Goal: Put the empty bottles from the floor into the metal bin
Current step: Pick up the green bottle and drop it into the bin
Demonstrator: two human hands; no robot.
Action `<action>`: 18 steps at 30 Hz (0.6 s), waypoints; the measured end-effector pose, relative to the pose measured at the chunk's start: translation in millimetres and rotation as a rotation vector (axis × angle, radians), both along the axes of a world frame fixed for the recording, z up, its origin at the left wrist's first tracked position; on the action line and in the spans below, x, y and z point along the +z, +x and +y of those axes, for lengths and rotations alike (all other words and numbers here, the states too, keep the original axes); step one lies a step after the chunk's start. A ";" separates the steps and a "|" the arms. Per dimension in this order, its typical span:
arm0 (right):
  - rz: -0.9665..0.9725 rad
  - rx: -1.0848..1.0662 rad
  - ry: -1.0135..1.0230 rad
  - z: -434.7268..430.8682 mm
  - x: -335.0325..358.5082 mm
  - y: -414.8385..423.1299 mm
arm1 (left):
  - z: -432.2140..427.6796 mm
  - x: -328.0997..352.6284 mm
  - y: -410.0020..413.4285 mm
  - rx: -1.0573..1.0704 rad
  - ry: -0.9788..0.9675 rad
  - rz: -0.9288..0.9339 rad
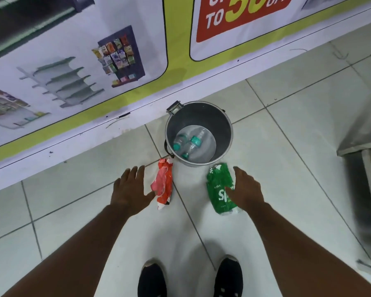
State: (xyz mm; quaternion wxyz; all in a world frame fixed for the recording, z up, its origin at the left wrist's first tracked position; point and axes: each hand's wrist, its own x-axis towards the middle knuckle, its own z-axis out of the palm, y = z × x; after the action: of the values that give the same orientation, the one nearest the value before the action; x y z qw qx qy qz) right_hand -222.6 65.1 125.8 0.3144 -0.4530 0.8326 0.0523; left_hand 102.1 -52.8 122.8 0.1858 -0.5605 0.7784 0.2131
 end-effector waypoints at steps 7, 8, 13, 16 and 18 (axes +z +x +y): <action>0.084 -0.180 0.214 -10.4 -115.7 16.5 | -15.4 -85.9 5.3 -0.025 -0.008 0.027; 0.096 -0.207 0.236 -12.4 -126.8 16.4 | -16.6 -93.1 3.9 -0.033 -0.010 0.033; 0.178 -0.259 0.309 -12.5 -166.6 16.4 | -12.5 -105.8 -6.1 -0.048 0.012 0.072; 0.168 -0.326 0.330 0.2 -156.6 15.4 | -7.0 -88.3 -12.1 -0.077 0.010 0.097; 0.153 -0.390 0.285 16.1 -134.6 13.0 | -2.5 -64.2 -12.6 -0.089 0.003 0.098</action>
State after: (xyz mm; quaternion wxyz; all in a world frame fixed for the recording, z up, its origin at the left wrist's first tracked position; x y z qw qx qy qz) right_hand -209.6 81.2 -8.8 0.3154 -0.2294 0.9098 0.1418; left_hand 89.5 -55.2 58.6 0.1578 -0.5140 0.8103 0.2329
